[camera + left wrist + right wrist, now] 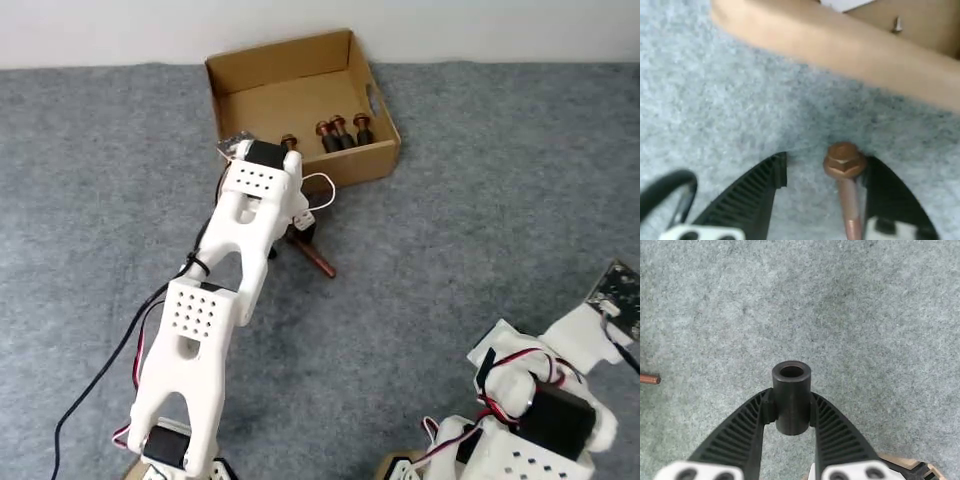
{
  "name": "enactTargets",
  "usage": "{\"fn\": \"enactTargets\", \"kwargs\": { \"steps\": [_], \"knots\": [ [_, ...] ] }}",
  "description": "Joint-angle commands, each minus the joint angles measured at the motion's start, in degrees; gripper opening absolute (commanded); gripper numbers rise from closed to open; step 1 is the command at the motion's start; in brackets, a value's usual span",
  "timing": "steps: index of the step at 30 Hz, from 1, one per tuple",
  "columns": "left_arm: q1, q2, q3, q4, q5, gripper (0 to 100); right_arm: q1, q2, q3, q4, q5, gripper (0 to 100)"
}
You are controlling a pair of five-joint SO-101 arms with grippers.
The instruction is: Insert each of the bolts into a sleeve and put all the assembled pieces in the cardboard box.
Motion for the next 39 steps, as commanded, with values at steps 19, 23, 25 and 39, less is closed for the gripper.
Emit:
{"fn": "enactTargets", "kwargs": {
  "steps": [19,23,25,39],
  "knots": [
    [4.7,-0.9,0.1,-0.6,2.5,4,0.6,0.4,-0.4,-1.1,-0.3,0.9],
    [4.7,-0.9,0.0,-0.3,2.5,0,0.6,0.4,-0.4,-1.1,-0.3,0.9],
    [4.7,-1.3,-0.1,0.0,2.5,0,0.6,0.4,-0.4,-1.1,-0.3,0.9],
    [5.9,-20.4,15.6,0.8,-5.4,0,0.4,-7.6,2.4,-2.8,2.3,0.9]
  ]
}}
